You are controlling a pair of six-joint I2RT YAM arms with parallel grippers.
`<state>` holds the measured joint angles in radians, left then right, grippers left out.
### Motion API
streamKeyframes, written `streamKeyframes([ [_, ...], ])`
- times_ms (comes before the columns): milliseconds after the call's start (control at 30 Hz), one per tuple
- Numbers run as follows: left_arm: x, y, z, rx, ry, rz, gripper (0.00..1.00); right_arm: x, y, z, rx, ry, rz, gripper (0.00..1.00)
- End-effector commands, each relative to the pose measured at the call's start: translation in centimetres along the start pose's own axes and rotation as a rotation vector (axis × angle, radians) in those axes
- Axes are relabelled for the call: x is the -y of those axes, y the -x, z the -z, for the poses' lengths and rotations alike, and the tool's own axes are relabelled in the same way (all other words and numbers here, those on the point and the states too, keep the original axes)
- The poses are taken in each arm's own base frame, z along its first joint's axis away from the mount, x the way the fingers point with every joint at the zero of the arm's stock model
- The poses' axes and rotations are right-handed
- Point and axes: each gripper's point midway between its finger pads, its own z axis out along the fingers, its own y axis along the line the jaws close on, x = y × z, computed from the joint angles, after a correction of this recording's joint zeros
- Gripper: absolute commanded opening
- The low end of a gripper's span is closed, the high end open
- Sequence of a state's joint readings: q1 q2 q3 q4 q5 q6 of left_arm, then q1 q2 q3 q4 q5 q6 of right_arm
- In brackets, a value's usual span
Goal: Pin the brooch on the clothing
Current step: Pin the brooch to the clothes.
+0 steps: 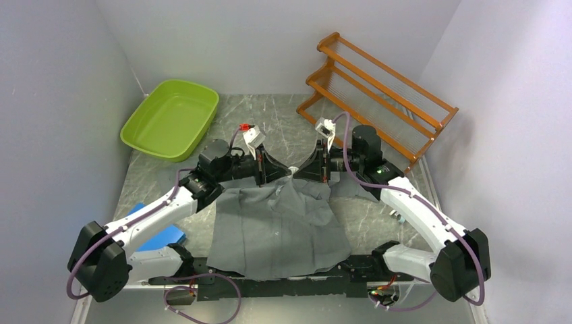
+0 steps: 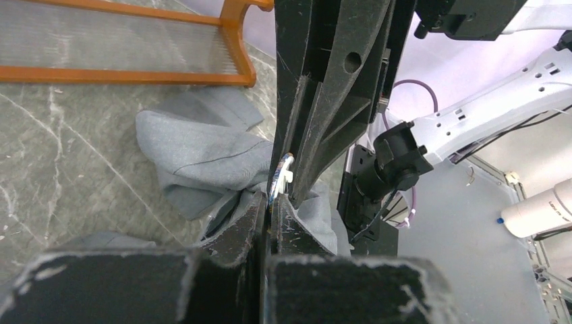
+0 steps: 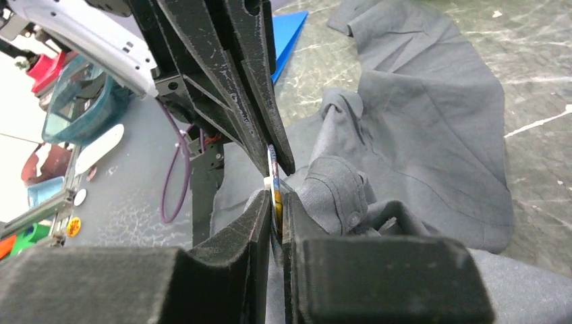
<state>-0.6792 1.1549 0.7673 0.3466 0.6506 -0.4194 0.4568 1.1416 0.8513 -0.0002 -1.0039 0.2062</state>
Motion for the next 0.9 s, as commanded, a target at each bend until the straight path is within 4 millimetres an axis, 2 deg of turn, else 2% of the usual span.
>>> streamKeyframes([
  [0, 4.1, 3.2, 0.0, 0.074, -0.132, -0.080, 0.03, 1.8, 2.3, -0.2, 0.104, -0.150, 0.040, 0.00],
  [400, 3.2, 1.7, 1.3, 0.121, -0.069, -0.050, 0.03, -0.9, 3.1, 0.4, 0.252, -0.035, 0.116, 0.00],
  [700, 2.8, 1.5, 1.4, 0.139, -0.050, -0.050, 0.03, -1.8, 3.3, 1.0, 0.320, -0.006, 0.167, 0.00],
  [867, 2.9, 1.7, 1.4, 0.142, -0.050, -0.056, 0.03, -2.7, 2.7, 1.1, 0.321, 0.050, 0.217, 0.10],
])
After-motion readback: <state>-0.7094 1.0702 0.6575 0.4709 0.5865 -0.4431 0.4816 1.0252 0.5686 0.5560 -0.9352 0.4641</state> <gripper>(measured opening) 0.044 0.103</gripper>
